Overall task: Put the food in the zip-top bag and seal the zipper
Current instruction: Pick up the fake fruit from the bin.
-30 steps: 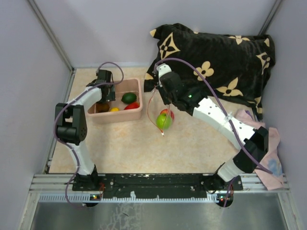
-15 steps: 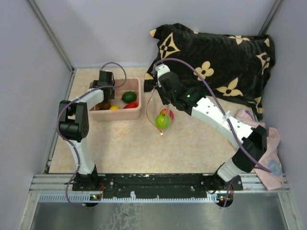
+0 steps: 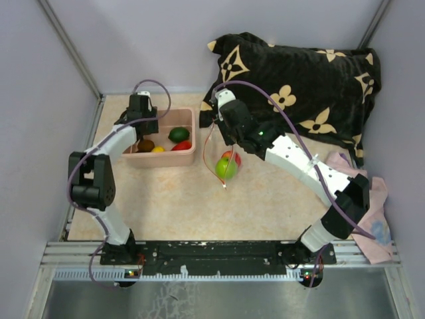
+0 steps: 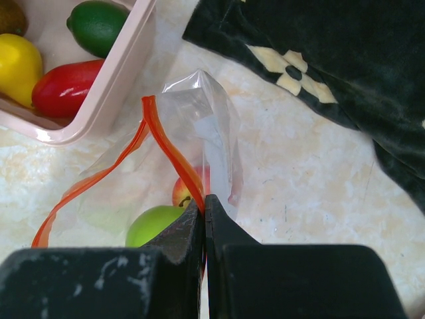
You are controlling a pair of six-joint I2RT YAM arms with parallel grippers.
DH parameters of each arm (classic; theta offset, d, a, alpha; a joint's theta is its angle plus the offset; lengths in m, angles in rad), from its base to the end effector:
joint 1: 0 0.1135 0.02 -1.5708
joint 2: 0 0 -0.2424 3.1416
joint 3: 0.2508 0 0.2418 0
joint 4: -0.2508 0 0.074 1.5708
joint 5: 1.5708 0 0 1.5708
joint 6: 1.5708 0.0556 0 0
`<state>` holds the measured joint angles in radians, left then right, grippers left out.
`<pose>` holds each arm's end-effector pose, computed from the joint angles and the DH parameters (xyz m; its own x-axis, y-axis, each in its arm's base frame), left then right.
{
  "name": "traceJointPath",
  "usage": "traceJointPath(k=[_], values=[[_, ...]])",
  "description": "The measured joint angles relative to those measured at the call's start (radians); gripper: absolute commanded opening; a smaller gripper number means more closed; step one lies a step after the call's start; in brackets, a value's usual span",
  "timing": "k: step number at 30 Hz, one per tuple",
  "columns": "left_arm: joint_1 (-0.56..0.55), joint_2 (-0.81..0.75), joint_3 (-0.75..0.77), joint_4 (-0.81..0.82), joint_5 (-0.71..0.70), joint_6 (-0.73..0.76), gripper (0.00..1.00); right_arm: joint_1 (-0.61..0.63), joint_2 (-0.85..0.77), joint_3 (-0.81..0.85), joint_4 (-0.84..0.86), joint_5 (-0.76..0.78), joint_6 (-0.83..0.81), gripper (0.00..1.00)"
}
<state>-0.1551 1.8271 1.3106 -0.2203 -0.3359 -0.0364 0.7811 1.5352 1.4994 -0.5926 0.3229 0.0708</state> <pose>0.4064 -0.0450 0.1995 -0.6599 0.0684 -0.7482 -0.1194 0.9736 0.1944 0.2611 0.2340 0.3328 -0.4507 -0.3524 -0.8201 -0.4546 0.8813 -0.1288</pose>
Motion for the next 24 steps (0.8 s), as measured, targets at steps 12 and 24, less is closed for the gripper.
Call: traceJointPath(k=[12,24], values=[[-0.014,-0.389,-0.103,-0.080,0.257,-0.134,0.46,0.000,0.000,0.001,0.000,-0.011,-0.002,0.00],[-0.152,-0.771,-0.283,-0.089,0.591,-0.294,0.47,0.000,0.012,0.003,0.002,-0.045,0.000,0.00]])
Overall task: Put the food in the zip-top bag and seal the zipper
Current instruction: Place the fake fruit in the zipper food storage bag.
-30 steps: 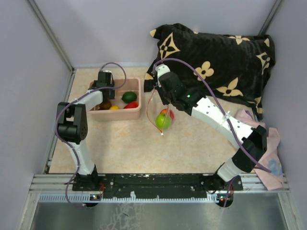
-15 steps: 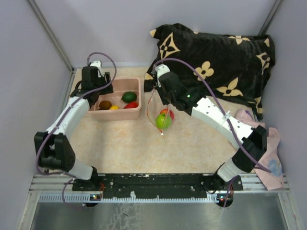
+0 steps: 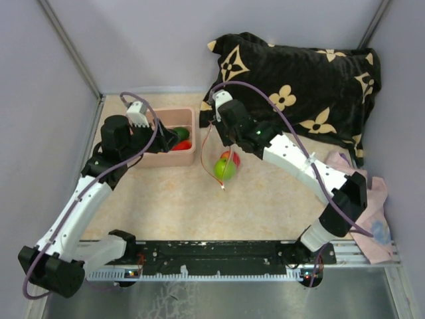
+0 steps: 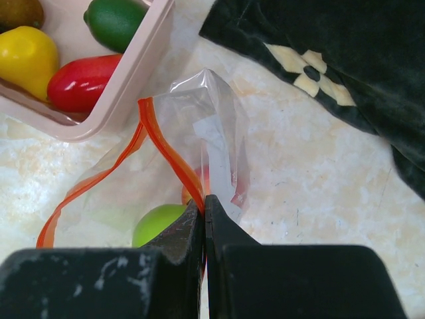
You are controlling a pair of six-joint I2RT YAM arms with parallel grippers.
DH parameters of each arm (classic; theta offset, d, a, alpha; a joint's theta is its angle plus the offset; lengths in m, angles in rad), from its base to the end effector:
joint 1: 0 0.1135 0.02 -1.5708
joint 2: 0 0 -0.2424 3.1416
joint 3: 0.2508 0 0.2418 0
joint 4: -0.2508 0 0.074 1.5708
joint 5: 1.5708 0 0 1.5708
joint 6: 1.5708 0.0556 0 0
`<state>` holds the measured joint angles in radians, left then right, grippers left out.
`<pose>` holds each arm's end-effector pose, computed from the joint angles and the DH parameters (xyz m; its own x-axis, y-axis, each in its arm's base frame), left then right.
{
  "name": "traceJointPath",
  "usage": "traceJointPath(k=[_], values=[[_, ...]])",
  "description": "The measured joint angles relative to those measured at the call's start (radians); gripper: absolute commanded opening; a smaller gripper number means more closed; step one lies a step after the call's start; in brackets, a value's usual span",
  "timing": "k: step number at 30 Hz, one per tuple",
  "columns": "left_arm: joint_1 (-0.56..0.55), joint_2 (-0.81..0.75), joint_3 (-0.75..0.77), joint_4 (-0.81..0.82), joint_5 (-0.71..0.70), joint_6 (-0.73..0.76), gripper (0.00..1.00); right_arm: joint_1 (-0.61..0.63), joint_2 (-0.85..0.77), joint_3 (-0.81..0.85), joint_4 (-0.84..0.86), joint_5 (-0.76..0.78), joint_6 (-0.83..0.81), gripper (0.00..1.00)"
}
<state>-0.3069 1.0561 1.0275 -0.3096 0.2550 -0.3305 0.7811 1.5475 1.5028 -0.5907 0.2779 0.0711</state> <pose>0.2408 -0.0910 0.3354 -0.4676 -0.1812 -0.8651 0.3884 0.8371 -0.3853 0.2619 0.2381 0.3297 -0.4574 -0.3572 -0.8144 -0.4890 0.8659 -0.1052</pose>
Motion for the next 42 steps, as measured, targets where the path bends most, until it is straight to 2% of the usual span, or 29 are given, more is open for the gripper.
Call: traceJointPath(k=[7,10,18,27,38,42], values=[[-0.217,-0.047,-0.035,0.117,0.055,-0.100,0.48,0.000,0.036,0.006,0.005,-0.014,0.003,0.00],[-0.278,-0.040,-0.062,0.172,0.056,-0.121,0.48,0.000,0.049,0.011,0.004,-0.019,0.004,0.00],[-0.391,0.115,-0.063,0.255,-0.019,-0.109,0.52,0.000,0.050,0.031,-0.005,-0.047,0.018,0.00],[-0.418,0.242,-0.063,0.284,-0.166,-0.084,0.58,0.000,0.050,0.037,-0.009,-0.069,0.030,0.00],[-0.438,0.344,-0.024,0.341,-0.317,-0.093,0.88,0.000,0.042,0.037,-0.009,-0.103,0.044,0.00],[-0.439,0.354,-0.009,0.323,-0.332,-0.101,0.91,-0.003,0.038,0.036,-0.012,-0.096,0.054,0.00]])
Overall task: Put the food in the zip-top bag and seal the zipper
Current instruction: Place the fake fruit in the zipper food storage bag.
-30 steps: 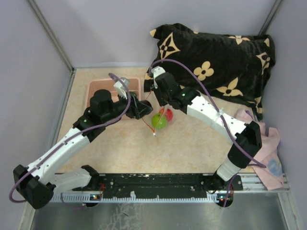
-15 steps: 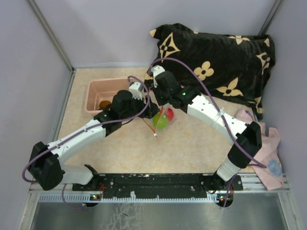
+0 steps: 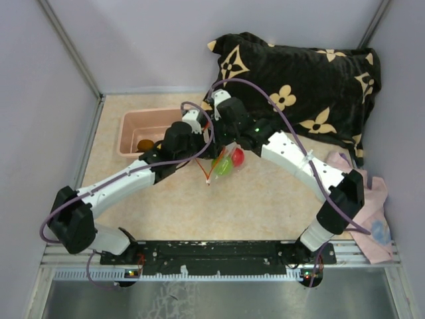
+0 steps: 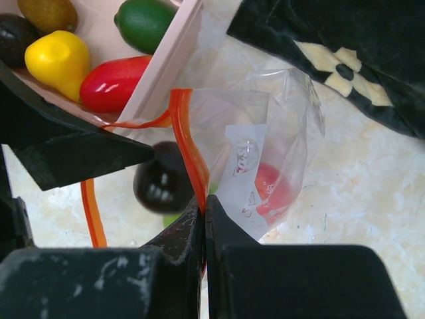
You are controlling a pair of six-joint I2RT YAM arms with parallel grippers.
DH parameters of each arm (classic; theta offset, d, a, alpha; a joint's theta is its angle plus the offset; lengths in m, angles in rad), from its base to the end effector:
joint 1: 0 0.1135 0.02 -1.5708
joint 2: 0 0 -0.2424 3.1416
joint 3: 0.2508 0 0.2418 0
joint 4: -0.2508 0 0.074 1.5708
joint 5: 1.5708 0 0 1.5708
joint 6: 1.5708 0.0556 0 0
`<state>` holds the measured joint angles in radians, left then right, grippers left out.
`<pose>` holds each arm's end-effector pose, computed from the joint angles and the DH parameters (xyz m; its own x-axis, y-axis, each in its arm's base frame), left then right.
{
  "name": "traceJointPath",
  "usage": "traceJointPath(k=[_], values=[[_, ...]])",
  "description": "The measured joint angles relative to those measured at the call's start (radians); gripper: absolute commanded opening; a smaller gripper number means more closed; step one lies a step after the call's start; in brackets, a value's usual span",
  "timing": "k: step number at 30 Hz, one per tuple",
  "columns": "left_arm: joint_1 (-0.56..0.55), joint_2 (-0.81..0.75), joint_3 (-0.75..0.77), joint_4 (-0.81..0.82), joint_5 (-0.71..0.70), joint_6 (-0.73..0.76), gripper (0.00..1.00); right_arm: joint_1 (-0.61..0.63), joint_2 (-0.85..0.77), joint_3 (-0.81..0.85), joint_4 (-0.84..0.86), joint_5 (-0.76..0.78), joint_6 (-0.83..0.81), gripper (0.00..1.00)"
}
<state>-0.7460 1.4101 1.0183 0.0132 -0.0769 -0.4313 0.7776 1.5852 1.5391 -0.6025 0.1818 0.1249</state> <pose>0.2532 -0.2282 0.2710 -0.5076 -0.0985 -0.8560 0.4536 0.8141 -0.3626 0.2656 0.2474 0.3273 -0.5003 -0.3206 -0.8043 -0.5291 0.8485 -0.0091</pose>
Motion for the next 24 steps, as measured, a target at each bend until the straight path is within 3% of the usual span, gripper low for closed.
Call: traceJointPath(k=[6,14,19,24], values=[[-0.001,-0.046,0.034,-0.070,-0.003,-0.019,0.91,-0.002,-0.003,0.000,-0.004,0.029,0.016,0.00],[-0.005,-0.230,0.085,-0.284,0.039,-0.109,0.86,-0.002,0.002,0.043,-0.026,0.049,0.032,0.00],[-0.015,-0.308,0.019,-0.368,0.099,-0.203,0.81,-0.002,0.013,0.066,-0.026,0.066,0.038,0.00],[-0.051,-0.282,-0.061,-0.418,0.134,-0.275,0.80,-0.002,0.015,0.066,-0.027,0.069,0.055,0.00]])
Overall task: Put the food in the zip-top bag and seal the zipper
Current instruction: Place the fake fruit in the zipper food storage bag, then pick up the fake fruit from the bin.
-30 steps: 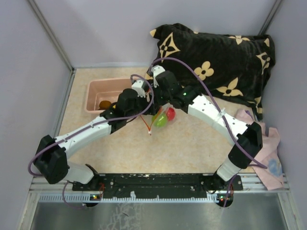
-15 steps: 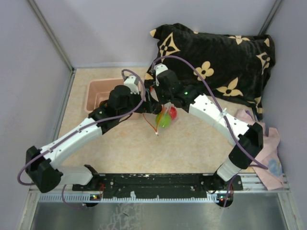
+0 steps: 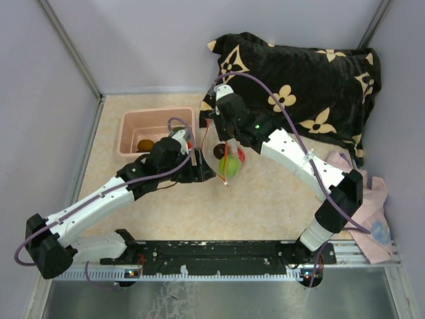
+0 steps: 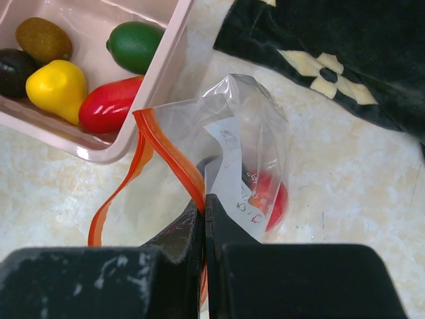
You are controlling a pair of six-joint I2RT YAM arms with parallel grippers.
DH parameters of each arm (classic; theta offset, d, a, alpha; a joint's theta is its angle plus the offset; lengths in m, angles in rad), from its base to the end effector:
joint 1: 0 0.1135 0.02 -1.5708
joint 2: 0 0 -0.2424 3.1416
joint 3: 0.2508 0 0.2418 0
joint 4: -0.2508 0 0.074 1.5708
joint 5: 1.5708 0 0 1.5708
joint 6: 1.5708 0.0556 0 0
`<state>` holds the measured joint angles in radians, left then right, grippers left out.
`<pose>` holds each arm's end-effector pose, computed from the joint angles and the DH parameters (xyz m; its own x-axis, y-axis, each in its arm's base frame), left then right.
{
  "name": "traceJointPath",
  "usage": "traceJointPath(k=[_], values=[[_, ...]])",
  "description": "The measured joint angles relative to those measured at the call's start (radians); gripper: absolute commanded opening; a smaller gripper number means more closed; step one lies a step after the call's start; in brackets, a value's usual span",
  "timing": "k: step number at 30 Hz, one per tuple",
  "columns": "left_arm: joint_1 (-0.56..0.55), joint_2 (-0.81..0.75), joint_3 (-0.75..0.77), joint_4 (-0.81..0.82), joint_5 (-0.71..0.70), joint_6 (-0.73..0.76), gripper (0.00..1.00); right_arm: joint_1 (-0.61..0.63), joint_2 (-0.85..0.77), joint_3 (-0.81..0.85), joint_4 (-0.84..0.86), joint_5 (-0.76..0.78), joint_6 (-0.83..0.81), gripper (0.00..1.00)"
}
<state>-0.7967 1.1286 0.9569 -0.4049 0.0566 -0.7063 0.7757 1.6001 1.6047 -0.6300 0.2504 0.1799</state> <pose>0.1836 -0.1923 0.2811 -0.7748 -0.1344 -0.6178 0.3210 0.7582 -0.5676 0.2700 0.2455 0.3420 -0.5069 -0.2544 -0.8236 -0.4515 0.8923 0.0023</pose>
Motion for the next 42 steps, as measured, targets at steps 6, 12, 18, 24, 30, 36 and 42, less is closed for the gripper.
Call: traceJointPath(k=[6,12,18,24,30,36,42], values=[[-0.023,0.063,-0.008,0.028,-0.024,-0.024,0.68,0.000,0.000,-0.006,0.003,-0.001,0.008,0.00],[-0.033,0.149,-0.008,0.100,-0.071,-0.024,0.49,0.000,0.000,-0.035,0.011,-0.002,0.016,0.00],[-0.067,0.227,-0.006,0.164,-0.120,-0.020,0.01,0.000,-0.001,-0.054,0.018,0.000,0.026,0.00],[-0.087,0.241,0.065,0.084,-0.167,0.014,0.00,-0.005,-0.006,-0.060,0.003,0.039,0.010,0.00],[-0.087,0.241,0.426,-0.174,-0.172,0.094,0.00,-0.033,-0.034,-0.060,-0.050,0.099,-0.043,0.00],[-0.042,0.237,0.550,-0.312,-0.068,0.153,0.00,-0.048,-0.045,-0.060,-0.096,0.113,-0.070,0.00],[0.021,0.322,0.497,-0.410,0.052,0.208,0.00,-0.048,-0.046,-0.086,-0.119,0.107,-0.072,0.00]])
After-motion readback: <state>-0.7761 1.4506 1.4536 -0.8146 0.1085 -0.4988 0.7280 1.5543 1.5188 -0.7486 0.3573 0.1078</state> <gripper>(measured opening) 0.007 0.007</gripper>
